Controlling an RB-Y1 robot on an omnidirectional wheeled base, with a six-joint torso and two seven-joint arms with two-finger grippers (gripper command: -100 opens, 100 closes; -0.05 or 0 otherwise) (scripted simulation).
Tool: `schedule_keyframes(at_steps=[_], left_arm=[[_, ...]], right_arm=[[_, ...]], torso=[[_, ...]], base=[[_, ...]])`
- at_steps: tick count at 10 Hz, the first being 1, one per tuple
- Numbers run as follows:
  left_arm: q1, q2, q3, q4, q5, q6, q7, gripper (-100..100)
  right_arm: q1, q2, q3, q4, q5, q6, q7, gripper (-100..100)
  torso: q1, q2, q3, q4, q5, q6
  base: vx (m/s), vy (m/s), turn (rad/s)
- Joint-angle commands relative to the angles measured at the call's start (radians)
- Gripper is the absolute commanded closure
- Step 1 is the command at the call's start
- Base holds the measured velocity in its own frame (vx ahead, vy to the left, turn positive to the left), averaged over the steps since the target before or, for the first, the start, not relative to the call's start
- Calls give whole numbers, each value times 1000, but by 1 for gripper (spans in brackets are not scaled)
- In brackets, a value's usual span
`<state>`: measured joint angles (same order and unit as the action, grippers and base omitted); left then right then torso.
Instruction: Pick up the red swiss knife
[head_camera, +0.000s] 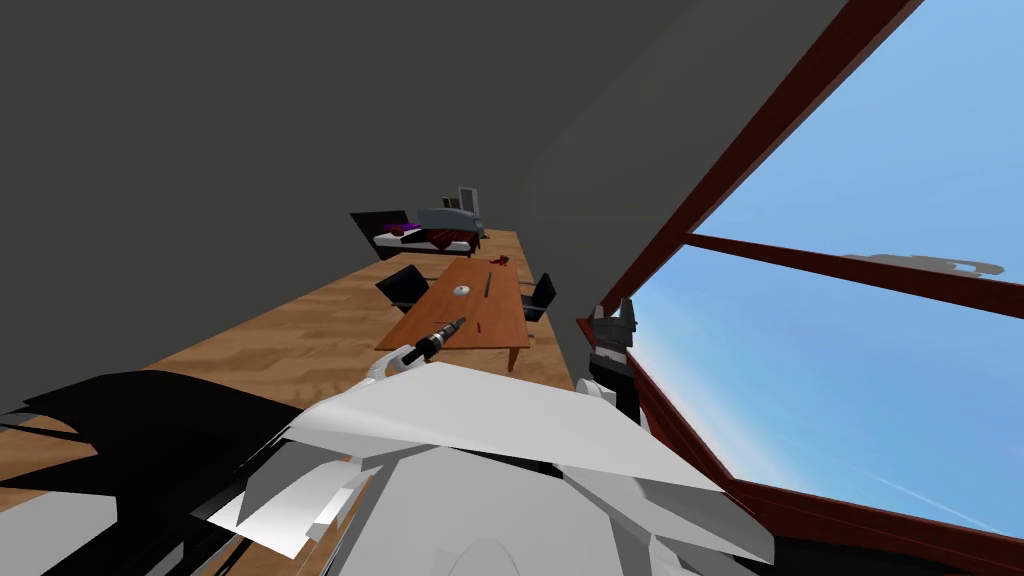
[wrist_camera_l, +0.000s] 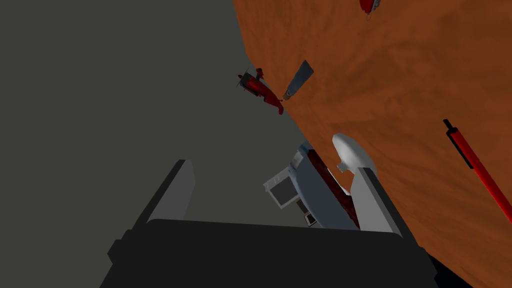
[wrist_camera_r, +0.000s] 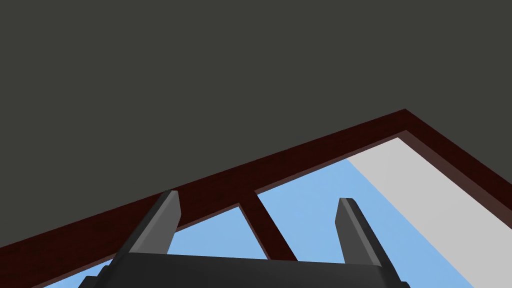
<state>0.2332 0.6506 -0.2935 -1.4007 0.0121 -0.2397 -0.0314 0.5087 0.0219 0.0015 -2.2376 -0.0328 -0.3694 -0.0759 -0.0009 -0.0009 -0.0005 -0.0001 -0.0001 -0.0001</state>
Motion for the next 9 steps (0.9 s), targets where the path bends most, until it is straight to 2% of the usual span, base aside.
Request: schedule_keyframes(at_steps=[1, 4, 7, 9], left_arm=[[-11, 13, -9, 34, 2, 18, 1, -100], [-56, 47, -44, 123, 2, 77, -2, -100], [-80, 61, -61, 184, 1, 107, -3, -100], [-127, 83, -92, 256, -3, 165, -4, -100]], right_arm=[[0, 0, 0, 0, 0, 0, 0, 0], [0, 0, 0, 0, 0, 0, 0, 0], [0, 0, 0, 0, 0, 0, 0, 0], [0, 0, 0, 0, 0, 0, 0, 0]], torso=[[0, 0, 0, 0, 0, 0], [0, 0, 0, 0, 0, -1], [-1, 0, 0, 0, 0, 0], [-2, 0, 0, 0, 0, 0]], base=[[-2, -14, -92], [-2, -22, -121], [2, -28, -100], [3, -50, -178]])
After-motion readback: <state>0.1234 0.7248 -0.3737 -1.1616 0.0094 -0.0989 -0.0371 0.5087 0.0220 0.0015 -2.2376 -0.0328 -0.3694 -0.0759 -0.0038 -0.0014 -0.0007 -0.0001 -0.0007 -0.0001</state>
